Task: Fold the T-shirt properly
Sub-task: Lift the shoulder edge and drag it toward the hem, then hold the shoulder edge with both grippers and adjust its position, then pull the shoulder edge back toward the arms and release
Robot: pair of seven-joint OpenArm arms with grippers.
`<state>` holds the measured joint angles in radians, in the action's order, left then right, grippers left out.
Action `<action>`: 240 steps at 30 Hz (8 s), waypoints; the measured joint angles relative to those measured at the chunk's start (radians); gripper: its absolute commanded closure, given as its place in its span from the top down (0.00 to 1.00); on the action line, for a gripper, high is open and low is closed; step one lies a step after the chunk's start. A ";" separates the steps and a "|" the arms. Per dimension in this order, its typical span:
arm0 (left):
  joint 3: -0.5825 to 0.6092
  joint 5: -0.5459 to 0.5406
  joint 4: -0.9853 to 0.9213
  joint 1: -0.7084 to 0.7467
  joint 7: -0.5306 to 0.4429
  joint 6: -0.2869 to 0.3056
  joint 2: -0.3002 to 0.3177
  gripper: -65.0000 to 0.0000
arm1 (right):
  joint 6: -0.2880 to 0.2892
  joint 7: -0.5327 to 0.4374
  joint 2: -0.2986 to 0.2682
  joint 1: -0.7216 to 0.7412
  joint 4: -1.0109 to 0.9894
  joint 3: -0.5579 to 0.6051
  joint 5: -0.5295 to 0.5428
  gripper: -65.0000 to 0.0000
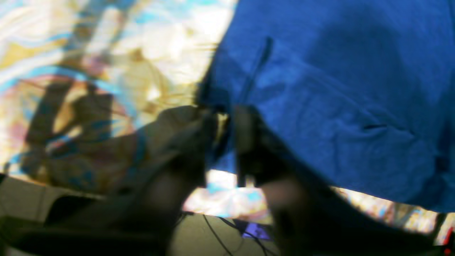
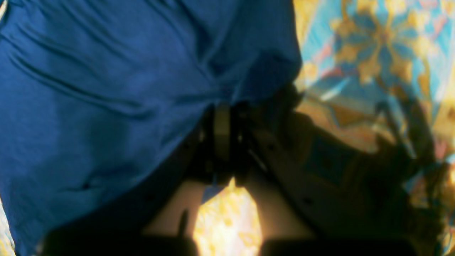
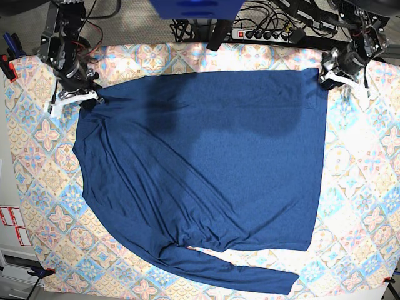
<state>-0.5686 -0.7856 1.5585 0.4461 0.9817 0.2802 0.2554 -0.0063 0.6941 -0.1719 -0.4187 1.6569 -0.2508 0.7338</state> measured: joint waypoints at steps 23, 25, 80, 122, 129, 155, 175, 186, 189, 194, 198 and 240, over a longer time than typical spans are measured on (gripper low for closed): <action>0.109 -0.006 -0.126 -0.097 -0.029 0.005 0.019 0.56 | -0.002 -0.001 0.004 0.003 0.000 0.001 0.000 0.01; 0.122 -0.001 -0.126 -0.103 -0.029 0.002 0.018 0.43 | -0.002 -0.001 0.005 0.003 0.000 0.001 0.000 0.01; 0.035 0.126 -0.283 -0.524 -0.092 -0.005 -0.024 0.00 | 0.002 -0.010 0.008 0.519 -0.422 0.077 -0.001 0.02; 0.035 0.085 -0.298 -0.382 -0.028 -0.010 -0.025 0.43 | -0.003 -0.008 -0.019 0.304 -0.224 0.004 -0.001 0.34; 0.032 0.058 -0.296 -0.340 -0.035 0.000 -0.023 0.43 | -0.003 -0.008 -0.019 0.305 -0.224 0.004 0.000 0.34; 0.032 0.066 -0.455 -0.481 -0.093 -0.005 -0.064 0.00 | -0.005 -0.008 -0.019 0.306 -0.224 0.000 -0.003 0.34; 0.029 0.067 -0.455 -0.475 -0.091 -0.002 -0.059 0.00 | -0.004 0.039 -0.020 0.406 -0.454 -0.094 0.000 0.45; 0.029 0.067 -0.455 -0.476 -0.089 -0.002 -0.059 0.00 | 0.010 0.010 -0.022 0.483 -0.570 -0.089 0.008 0.45; 0.030 0.067 -0.455 -0.476 -0.089 -0.003 -0.059 0.00 | 0.015 0.013 -0.028 0.515 -0.608 -0.092 0.014 0.42; 0.029 0.052 -0.454 -0.462 -0.095 0.003 -0.058 0.00 | 0.006 0.012 -0.020 0.509 -0.615 -0.094 0.010 0.04; 0.032 0.041 -0.444 -0.431 -0.091 0.013 -0.036 0.00 | 0.001 0.033 -0.019 0.497 -0.579 -0.094 0.001 0.01; 0.047 -0.008 -0.138 0.013 0.010 0.005 0.156 0.00 | 0.239 0.057 -0.013 -0.075 -0.129 -0.167 0.000 0.01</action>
<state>-0.5217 -0.7937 1.4204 0.4595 0.9913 0.2855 0.4118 0.2325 0.7509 -0.1852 -0.4934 1.5284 -0.4183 0.7338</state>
